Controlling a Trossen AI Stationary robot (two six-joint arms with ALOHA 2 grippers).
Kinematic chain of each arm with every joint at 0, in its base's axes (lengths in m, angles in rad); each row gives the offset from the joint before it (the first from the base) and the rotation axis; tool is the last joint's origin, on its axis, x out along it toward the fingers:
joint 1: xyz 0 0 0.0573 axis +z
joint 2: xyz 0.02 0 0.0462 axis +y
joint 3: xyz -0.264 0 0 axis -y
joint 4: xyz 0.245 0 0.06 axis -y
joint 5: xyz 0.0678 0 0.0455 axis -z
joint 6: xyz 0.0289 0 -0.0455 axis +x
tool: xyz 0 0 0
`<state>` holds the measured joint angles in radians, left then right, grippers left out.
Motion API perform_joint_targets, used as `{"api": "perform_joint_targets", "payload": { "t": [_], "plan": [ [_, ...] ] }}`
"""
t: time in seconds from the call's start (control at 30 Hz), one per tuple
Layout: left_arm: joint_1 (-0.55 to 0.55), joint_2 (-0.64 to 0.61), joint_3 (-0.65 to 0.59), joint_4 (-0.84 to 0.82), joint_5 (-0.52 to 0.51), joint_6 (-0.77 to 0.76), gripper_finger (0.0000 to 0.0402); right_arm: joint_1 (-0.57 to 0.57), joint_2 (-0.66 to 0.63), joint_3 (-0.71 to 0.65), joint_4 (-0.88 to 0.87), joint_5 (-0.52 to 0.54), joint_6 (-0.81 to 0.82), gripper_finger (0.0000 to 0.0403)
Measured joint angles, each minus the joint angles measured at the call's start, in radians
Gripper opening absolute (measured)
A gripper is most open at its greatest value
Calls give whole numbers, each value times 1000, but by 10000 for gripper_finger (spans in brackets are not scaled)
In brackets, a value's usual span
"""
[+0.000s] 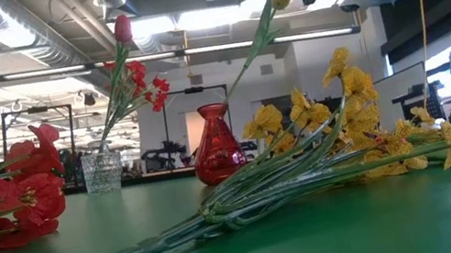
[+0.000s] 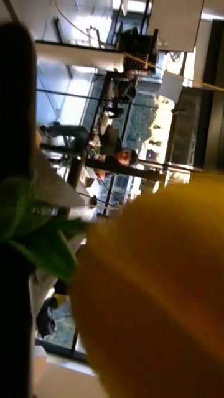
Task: Sort flowers into vase by color
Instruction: Put the yellow tulip into the red flower vase
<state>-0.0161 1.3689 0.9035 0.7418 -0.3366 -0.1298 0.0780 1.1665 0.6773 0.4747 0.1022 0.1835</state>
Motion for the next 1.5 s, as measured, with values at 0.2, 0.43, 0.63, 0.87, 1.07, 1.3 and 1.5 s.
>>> {"api": "perform_joint_targets", "payload": {
  "t": [0.2,0.43,0.63,0.87,1.07,1.3,1.5],
  "plan": [
    [-12,-13,0,-64,-22,11,5,0,-46,0,-37,-13,-63,39],
    [-49,-123,-1,-223,-105,71,1,0,-188,1,-168,38,-117,116],
    [-75,-249,-1,-367,-132,102,1,0,-327,1,-303,72,-122,182],
    [-53,-288,-1,-491,-136,123,0,0,-448,1,-426,138,-132,195],
    [-2,-236,0,-528,-50,104,0,0,-498,1,-494,193,-138,189],
    [12,-234,0,-597,-36,77,0,0,-504,0,-547,235,-126,189],
    [12,-214,-1,-651,-35,33,0,0,-501,0,-555,281,-129,189]
  ]
}}
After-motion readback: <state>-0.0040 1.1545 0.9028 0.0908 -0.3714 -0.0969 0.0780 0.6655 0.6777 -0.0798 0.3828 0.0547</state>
